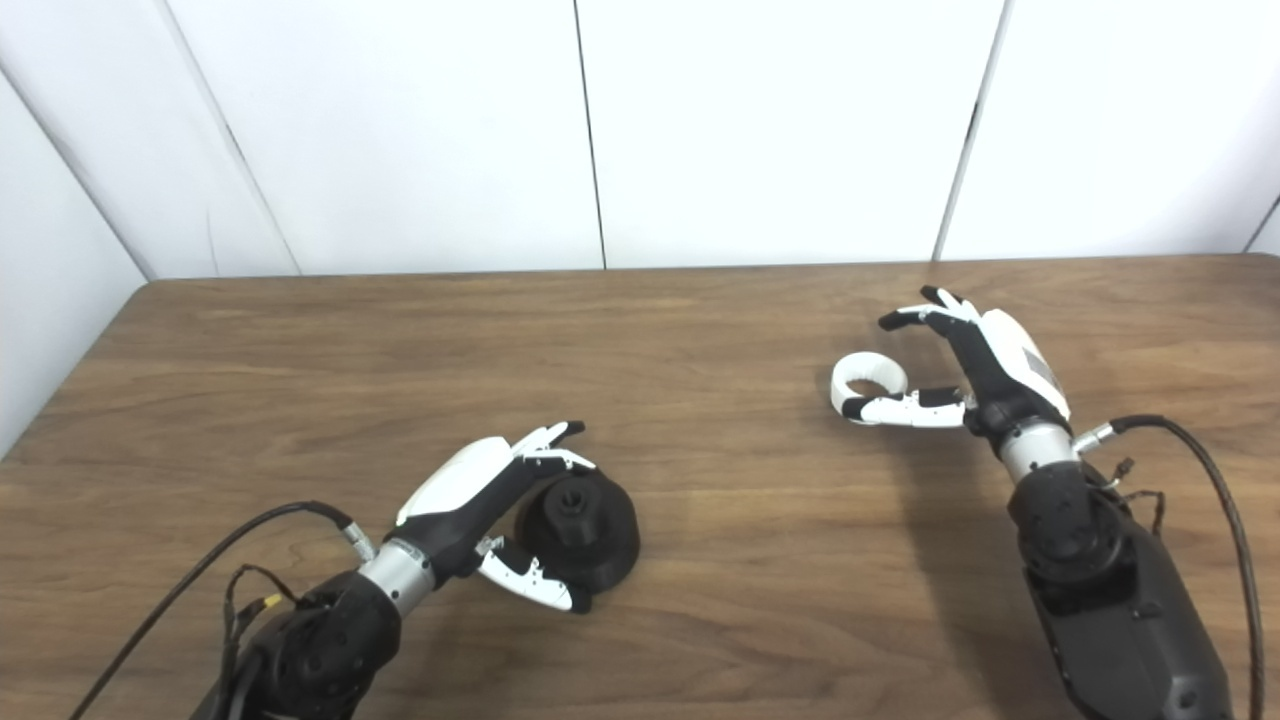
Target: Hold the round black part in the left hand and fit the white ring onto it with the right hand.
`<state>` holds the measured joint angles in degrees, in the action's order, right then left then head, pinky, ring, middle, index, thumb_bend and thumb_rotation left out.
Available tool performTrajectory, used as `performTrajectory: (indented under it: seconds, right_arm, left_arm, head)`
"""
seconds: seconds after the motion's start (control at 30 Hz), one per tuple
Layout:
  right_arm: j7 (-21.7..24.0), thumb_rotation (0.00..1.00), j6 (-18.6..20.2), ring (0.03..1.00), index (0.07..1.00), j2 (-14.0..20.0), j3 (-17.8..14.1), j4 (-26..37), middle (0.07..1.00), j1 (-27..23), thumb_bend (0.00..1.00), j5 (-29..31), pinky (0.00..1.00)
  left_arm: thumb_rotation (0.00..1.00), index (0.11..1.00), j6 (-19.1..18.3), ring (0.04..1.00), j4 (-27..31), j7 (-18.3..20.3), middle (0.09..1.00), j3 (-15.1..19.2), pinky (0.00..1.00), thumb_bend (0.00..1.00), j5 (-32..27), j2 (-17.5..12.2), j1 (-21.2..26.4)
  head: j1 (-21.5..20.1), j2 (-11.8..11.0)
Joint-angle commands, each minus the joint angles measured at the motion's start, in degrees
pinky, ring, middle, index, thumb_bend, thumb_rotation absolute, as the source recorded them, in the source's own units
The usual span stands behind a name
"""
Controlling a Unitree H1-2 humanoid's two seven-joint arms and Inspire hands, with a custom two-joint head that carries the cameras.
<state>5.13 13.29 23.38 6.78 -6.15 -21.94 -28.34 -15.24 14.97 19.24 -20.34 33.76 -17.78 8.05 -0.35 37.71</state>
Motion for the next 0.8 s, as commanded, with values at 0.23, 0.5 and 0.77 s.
performTrajectory:
  seconds: [0.23,0.5,0.77]
  right_arm:
    - [0.39,0.35,-3.15,1.000,0.749,3.27,1.66,-0.47,0.964,-4.52,0.94,-2.46,1.00]
    - [0.80,0.38,-3.52,1.000,0.748,3.83,2.51,-1.69,0.960,-5.16,0.96,-2.92,1.00]
    - [0.56,0.35,-3.30,1.000,0.734,3.47,3.01,-2.45,0.954,-5.26,0.94,-3.07,1.00]
  left_arm:
    - [0.18,0.685,0.82,1.000,-0.76,0.34,1.000,0.25,0.93,0.82,-0.44,0.31,1.16]
    - [0.18,0.684,0.77,1.000,-0.97,0.39,1.000,0.14,0.93,0.82,-0.20,0.50,1.22]
    - [0.17,0.679,1.02,1.000,-0.87,0.28,1.000,0.19,0.93,0.82,-0.11,0.44,1.29]
  head:
    - [-0.29,-0.25]
    - [-0.21,-0.35]
    - [0.00,-0.40]
